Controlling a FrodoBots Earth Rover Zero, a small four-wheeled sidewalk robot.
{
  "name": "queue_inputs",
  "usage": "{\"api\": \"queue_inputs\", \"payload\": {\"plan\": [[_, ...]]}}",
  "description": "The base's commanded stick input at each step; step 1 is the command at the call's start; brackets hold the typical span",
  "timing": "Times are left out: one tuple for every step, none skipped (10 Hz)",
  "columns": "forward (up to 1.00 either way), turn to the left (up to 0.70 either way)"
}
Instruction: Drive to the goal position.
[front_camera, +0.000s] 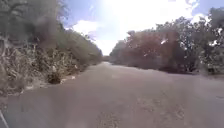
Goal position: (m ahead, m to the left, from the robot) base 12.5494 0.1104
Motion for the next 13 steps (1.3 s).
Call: {"api": "queue_inputs", "payload": {"plan": [[0.50, 0.00], [0.50, 0.00], [0.50, 0.00], [0.50, 0.00], [0.50, 0.00], [0.50, 0.00], [0.50, 0.00], [0.50, 0.00], [0.50, 0.00], [0.50, 0.00], [0.50, 0.00], [0.50, 0.00], [0.50, 0.00]]}}
